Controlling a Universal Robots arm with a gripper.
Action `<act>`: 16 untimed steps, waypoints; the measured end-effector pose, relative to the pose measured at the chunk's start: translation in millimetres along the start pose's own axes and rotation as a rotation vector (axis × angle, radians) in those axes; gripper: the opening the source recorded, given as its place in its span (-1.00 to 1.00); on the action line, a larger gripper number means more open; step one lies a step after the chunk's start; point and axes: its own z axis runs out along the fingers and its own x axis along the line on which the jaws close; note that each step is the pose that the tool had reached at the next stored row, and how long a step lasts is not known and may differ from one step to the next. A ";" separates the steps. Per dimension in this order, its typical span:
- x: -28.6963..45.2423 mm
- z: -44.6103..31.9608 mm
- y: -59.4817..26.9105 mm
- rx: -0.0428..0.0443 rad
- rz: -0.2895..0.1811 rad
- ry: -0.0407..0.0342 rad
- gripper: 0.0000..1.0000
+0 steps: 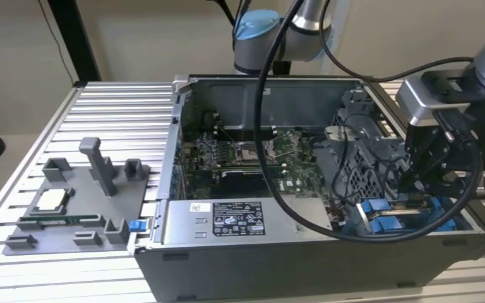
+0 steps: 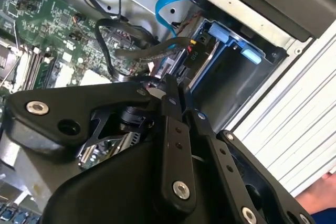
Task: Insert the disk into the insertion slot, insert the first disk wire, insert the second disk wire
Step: 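Insert the second disk wire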
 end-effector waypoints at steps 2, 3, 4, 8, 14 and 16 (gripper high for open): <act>1.0 2.2 0.0 -0.0008 -0.009 -0.0001 -1.00; 1.6 3.2 -0.3 -0.0009 -0.013 0.0001 -1.00; 2.3 4.0 -0.8 -0.0010 -0.016 0.0002 -1.00; 4.0 7.0 -3.1 0.0014 -0.025 0.0006 -1.00; 4.8 10.3 -6.6 0.0039 -0.032 0.0045 -1.00; 4.9 10.4 -6.8 0.0039 -0.032 0.0045 -1.00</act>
